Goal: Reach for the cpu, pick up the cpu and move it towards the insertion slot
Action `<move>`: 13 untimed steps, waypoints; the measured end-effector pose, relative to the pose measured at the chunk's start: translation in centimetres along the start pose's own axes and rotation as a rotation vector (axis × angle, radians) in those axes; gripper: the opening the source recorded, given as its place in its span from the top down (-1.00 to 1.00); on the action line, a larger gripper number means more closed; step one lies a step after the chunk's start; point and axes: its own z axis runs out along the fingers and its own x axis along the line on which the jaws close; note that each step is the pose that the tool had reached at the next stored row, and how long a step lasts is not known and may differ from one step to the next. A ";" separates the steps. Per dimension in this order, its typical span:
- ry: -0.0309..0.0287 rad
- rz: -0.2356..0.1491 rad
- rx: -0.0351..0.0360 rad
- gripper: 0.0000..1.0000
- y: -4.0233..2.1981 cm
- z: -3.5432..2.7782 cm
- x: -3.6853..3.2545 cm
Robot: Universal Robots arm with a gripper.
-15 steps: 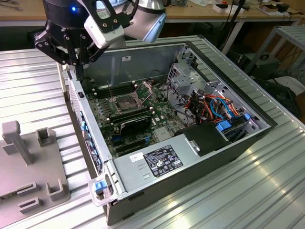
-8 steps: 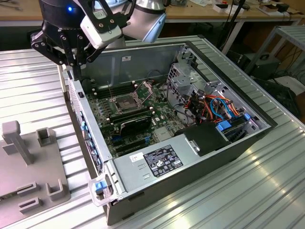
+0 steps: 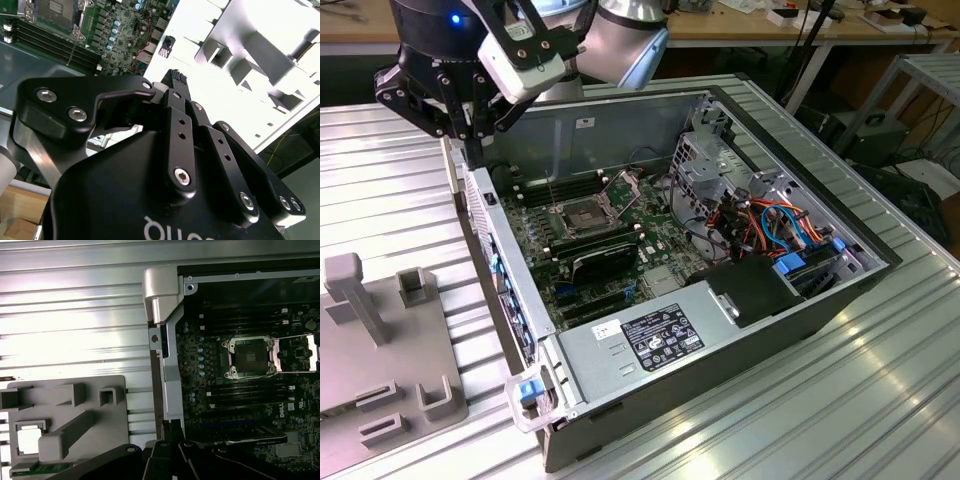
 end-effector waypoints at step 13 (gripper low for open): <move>0.0001 0.000 0.0000 0.79 -0.07 0.00 0.95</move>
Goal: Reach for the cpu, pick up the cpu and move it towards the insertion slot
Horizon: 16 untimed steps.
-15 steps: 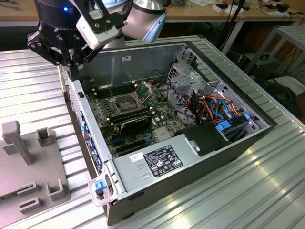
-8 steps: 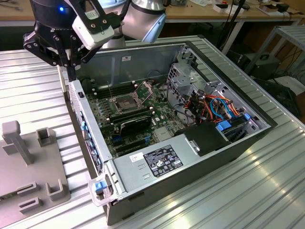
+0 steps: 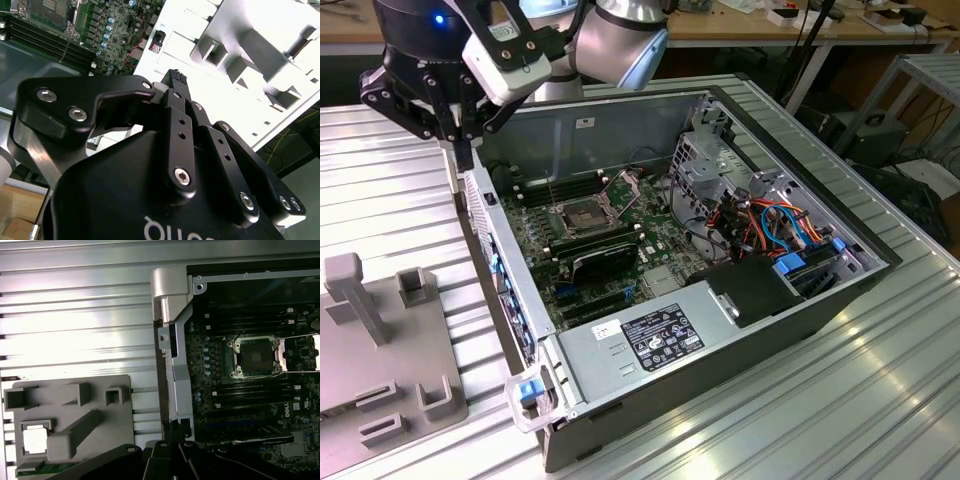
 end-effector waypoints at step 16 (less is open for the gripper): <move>0.0001 0.000 -0.0001 0.79 -0.09 0.01 1.22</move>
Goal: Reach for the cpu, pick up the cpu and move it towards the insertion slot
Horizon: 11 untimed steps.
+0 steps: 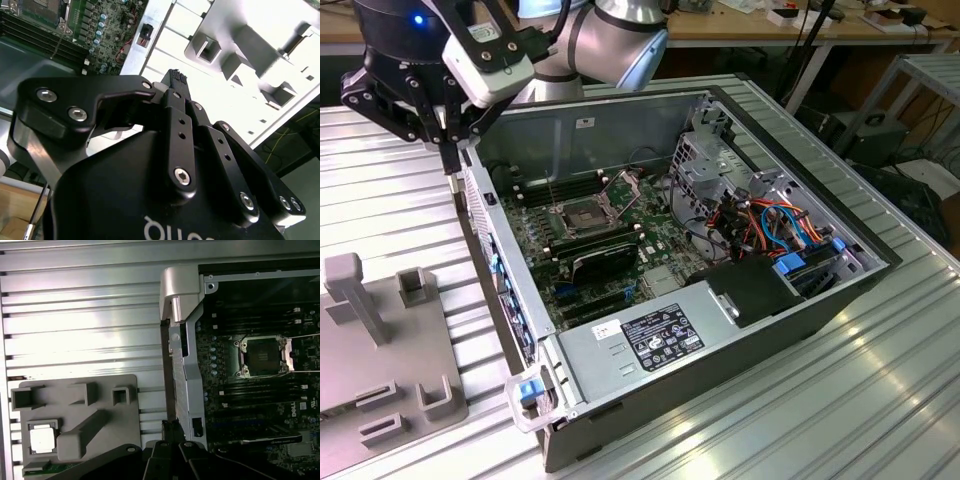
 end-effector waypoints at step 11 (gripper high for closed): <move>0.0001 0.000 0.0000 0.79 -0.08 0.00 1.06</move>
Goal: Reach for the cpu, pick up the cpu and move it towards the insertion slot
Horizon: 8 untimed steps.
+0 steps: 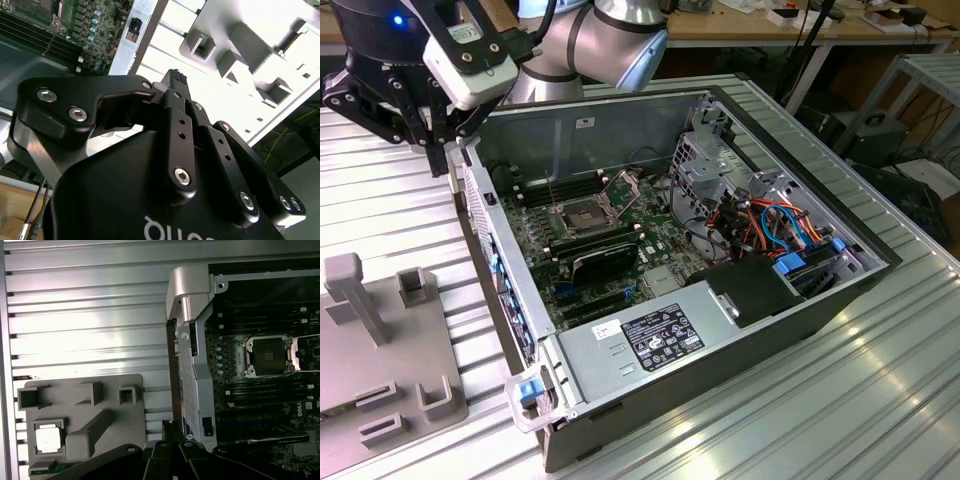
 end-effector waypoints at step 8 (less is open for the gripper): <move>0.0001 0.000 0.0001 0.79 -0.06 0.00 0.75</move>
